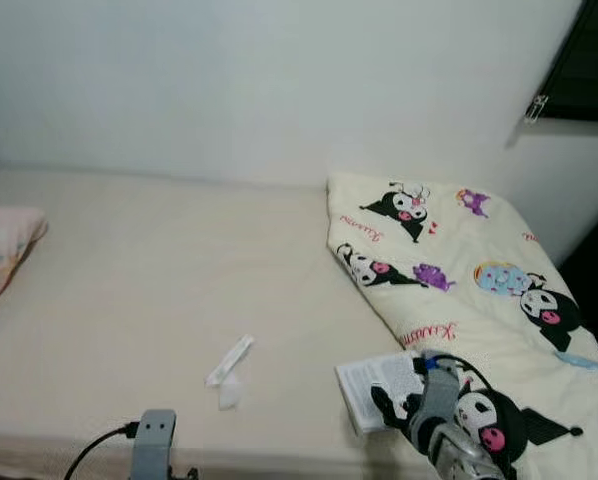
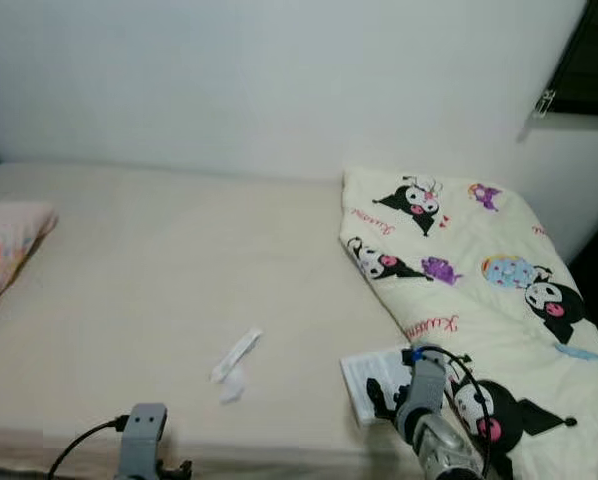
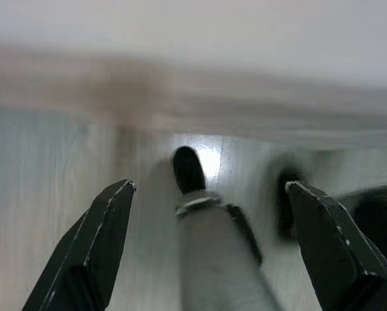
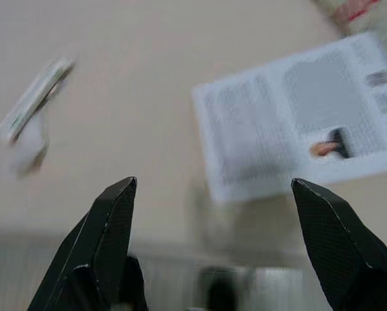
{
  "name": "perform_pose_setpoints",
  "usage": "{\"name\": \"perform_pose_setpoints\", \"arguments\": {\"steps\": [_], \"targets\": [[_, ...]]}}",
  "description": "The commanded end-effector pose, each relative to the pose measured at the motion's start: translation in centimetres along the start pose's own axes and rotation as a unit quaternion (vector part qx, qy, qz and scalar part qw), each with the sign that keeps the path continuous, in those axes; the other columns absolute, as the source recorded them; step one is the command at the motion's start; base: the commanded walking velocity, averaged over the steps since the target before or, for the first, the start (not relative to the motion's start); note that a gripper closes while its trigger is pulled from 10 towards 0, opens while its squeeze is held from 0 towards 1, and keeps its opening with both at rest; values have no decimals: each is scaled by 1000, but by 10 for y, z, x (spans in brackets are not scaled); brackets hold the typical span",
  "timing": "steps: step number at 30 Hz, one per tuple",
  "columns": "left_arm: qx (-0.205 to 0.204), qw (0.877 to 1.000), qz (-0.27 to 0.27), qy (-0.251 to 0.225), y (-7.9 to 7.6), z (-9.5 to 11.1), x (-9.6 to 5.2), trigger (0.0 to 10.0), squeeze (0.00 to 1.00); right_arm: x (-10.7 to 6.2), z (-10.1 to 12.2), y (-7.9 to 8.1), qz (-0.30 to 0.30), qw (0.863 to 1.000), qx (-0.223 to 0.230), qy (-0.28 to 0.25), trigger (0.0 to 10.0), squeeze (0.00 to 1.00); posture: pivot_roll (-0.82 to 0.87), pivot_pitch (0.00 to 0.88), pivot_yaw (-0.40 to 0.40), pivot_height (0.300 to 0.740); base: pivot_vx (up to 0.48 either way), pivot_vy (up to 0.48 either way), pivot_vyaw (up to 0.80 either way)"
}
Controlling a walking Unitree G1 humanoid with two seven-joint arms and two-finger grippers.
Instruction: Clean up the room
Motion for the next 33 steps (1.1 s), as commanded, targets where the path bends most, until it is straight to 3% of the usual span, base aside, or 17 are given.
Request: {"name": "perform_pose_setpoints", "arguments": {"steps": [1,12,29,33], "targets": [[0,1000,-10,8,-4,-9,-1,10000,0,1,2,-1,-2,1000,-5,0,10000,0,-60,0,-60,740,0,0,0],[12,999,-35,-2,-18,-2,0,10000,0,0,-3,0,-4,1000,-2,3,10000,0,-64,0,-56,740,121,-124,0],[-6,999,-42,-21,-21,7,1,10000,0,2,1,5,1,1000,-4,0,10000,0,-59,0,-60,740,0,0,0],[-12,998,-41,-37,-22,18,3,10000,0,4,5,9,6,1000,-5,-6,10000,0,-59,0,-60,740,0,0,0]]}}
Point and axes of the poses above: a point about 5 cm out from each wrist's last joint towards the gripper, its own x axis pointing out of the wrist towards the gripper, its own z axis along the axis of the wrist's last joint, y = z × x, the point moved 6 cm from there along x, pointing out of the wrist towards the gripper, and after that the axes turned 5 degrees about -x, right-handed, at the moved point
